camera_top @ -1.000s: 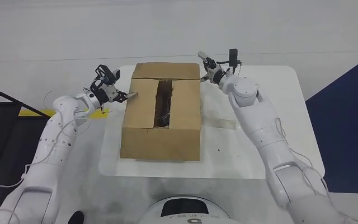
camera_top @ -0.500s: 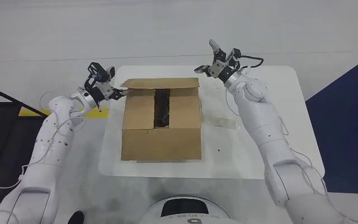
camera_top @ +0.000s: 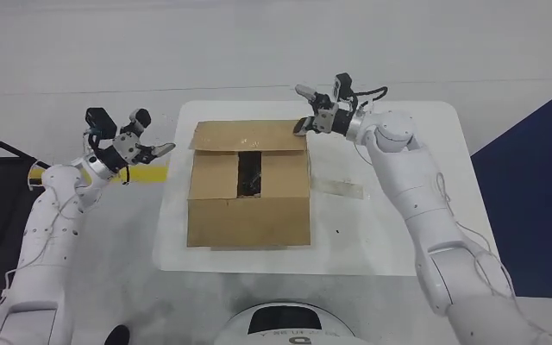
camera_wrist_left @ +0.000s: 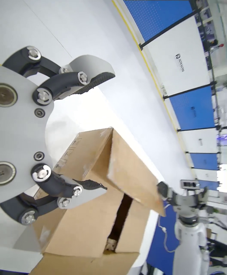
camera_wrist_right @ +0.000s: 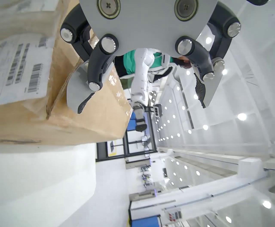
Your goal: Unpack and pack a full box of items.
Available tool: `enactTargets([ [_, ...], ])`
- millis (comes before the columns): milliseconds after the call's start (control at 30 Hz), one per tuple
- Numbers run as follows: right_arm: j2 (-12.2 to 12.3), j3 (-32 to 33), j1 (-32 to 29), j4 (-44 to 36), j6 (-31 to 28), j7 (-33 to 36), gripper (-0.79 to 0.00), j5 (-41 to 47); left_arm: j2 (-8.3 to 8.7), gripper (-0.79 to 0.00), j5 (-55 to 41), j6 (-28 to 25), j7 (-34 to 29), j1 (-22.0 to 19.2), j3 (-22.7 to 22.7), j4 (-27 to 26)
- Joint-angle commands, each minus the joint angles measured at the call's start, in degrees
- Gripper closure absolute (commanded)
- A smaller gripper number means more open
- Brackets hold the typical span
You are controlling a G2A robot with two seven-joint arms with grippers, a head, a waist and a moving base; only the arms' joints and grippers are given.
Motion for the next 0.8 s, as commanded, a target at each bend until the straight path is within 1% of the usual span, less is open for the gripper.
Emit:
enactTargets([
  [0, 0.61, -0.74, -0.20, -1.75, 1.23, 3.08, -0.785, -4.21, -0.05, -0.785, -3.43, 0.10, -1.65, -1.12, -0.27, 0.42],
  [67, 1.18, -0.56, -0.88, -4.19, 1.98, 4.90, -0.785, -6.22, -0.31, -0.785, -4.45, 2.89, -5.67, -2.33, 0.29, -0.02],
  [167, 2.02, 1.34, -2.90, -8.98, 2.18, 5.89, -0.785, -6.05, -1.07, -0.785, -5.13, 7.09, -11.28, -3.39, 2.78, -2.65],
  [233, 2.59, 2.80, -4.66, -12.61, 2.33, 6.02, -0.785, -6.07, -1.56, -0.785, -5.02, 7.13, -14.09, -3.81, 5.06, -3.68],
  [333, 3.41, 4.81, -7.56, -18.19, 3.00, 5.56, -0.785, -6.60, -2.04, -0.785, -1.51, 8.60, -17.11, -4.67, 8.06, -3.25],
  [400, 3.96, 6.66, -9.94, -22.04, 3.35, 4.74, -0.785, -6.53, -2.34, -0.785, 0.31, 8.74, -17.08, -5.05, 9.83, -2.49],
  [500, 4.78, 9.80, -13.57, -27.44, 4.00, 3.03, -0.785, -6.49, -2.54, -0.785, 0.91, 7.90, -15.44, -5.49, 10.85, -1.24],
  [567, 5.06, 11.88, -16.04, -30.52, 4.22, 2.27, -0.785, -3.60, -2.52, -0.785, 1.38, 7.76, -14.83, -5.63, 11.03, -0.56],
  [767, 5.09, 12.12, -16.37, -30.85, 4.46, 2.31, -0.785, -2.96, -2.28, -0.785, 3.30, 7.65, -13.76, -6.00, 11.10, 0.63],
])
